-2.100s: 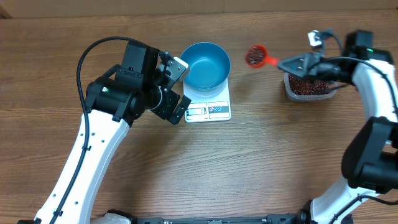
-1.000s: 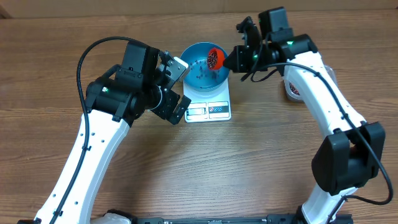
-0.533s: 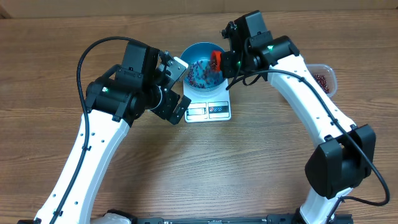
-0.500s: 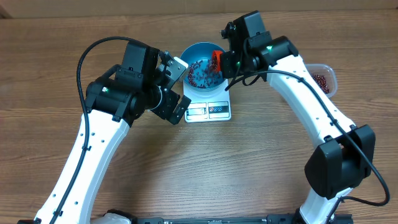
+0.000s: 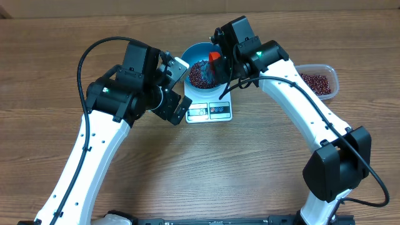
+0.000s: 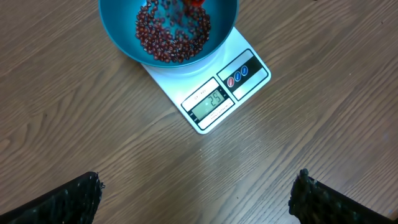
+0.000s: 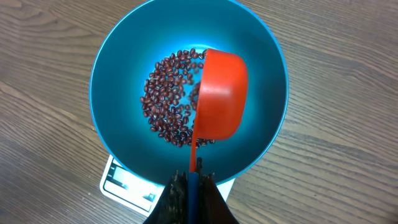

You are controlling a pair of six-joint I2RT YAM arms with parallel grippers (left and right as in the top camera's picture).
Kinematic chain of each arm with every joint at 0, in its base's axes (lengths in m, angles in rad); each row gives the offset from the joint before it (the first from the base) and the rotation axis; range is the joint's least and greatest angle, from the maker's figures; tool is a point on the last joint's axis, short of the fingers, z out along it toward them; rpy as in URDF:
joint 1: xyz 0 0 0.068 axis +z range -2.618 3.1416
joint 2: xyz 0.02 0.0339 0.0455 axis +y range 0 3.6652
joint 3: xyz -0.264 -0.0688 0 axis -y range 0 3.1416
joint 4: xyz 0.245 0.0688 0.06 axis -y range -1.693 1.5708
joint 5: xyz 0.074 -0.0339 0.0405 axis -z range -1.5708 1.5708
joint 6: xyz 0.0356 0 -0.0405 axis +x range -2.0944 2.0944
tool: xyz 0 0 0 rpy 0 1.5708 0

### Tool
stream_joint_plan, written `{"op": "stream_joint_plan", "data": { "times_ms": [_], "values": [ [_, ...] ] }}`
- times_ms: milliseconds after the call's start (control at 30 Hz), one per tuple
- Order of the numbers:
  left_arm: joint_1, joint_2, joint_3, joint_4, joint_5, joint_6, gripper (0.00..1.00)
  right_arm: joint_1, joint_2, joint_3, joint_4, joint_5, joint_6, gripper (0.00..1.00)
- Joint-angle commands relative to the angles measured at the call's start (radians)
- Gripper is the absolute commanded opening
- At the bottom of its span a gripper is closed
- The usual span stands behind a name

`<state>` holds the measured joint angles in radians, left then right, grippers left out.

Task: Scoop item into bowl and weigh 150g on scale
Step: 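Tilt the cup with the right gripper to pour beans into the bowl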

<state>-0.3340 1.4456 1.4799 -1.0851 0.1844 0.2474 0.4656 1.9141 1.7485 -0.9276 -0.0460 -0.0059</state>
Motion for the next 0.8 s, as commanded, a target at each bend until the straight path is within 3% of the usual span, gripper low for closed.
{"op": "stream_joint_plan", "data": {
  "times_ms": [0, 467, 767],
  "values": [
    [-0.007, -0.008, 0.015, 0.0, 0.015, 0.026, 1.0, 0.016, -0.054, 0.033, 0.005, 0.011, -0.076, 0.04],
    [-0.007, -0.008, 0.015, 0.0, 0.015, 0.026, 1.0, 0.095, -0.108, 0.033, -0.014, 0.127, -0.278, 0.04],
    [-0.007, -0.008, 0.015, 0.0, 0.015, 0.026, 1.0, 0.111, -0.108, 0.033, -0.047, 0.195, -0.338, 0.04]
  ]
}}
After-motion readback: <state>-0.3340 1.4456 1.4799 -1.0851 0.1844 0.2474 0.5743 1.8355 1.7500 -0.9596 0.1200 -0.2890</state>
